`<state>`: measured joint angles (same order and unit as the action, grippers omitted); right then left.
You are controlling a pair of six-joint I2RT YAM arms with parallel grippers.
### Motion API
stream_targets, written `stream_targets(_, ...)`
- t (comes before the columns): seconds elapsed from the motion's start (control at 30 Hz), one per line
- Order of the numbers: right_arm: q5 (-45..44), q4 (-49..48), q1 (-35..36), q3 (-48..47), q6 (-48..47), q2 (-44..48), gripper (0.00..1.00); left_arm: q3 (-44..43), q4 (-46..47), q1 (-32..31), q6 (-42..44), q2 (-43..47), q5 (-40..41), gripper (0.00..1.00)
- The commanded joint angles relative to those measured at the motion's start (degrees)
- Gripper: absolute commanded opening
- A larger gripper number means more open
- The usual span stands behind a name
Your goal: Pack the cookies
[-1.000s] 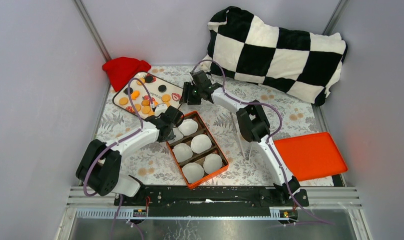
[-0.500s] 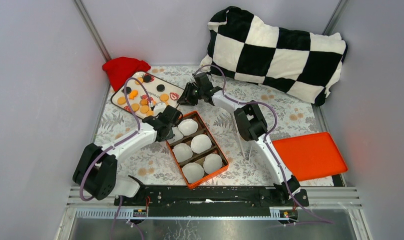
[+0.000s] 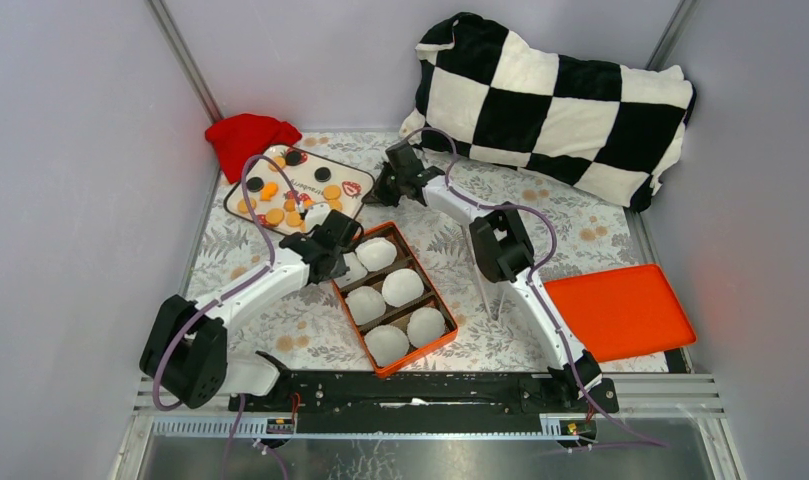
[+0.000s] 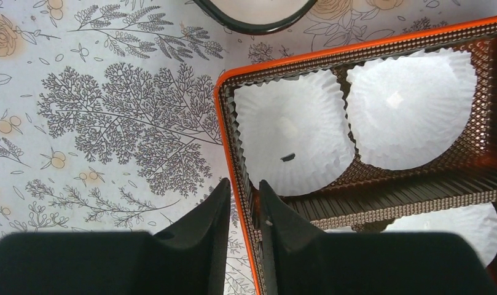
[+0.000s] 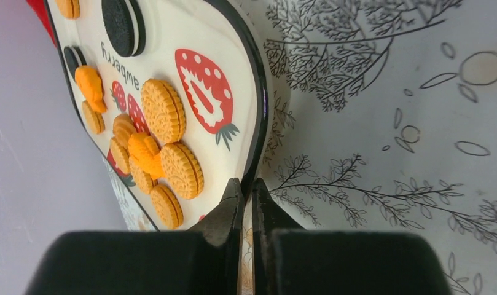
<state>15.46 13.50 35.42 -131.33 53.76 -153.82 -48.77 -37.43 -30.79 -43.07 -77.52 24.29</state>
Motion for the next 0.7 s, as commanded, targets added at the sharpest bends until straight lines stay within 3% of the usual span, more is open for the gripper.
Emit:
stream_targets(0.0, -11.0, 8.4, -0.3, -1.5, -4.1, 1.4, 0.00, -0.4, -1.7, -0.4, 0.7, 2.2, -0.5, 0.28)
stream_targets(0.23, -17.4, 11.3, -5.1, 5.5, -5.7, 7.0, 0.00, -0.7, -2.3, -0.4, 0.6, 3.2, -0.7, 0.28)
stream_targets(0.67, -35.8, 23.3, -9.8, 10.3, -19.3, 14.4, 0.00, -2.9, -2.9, -0.4, 0.7, 2.3, -0.9, 0.28)
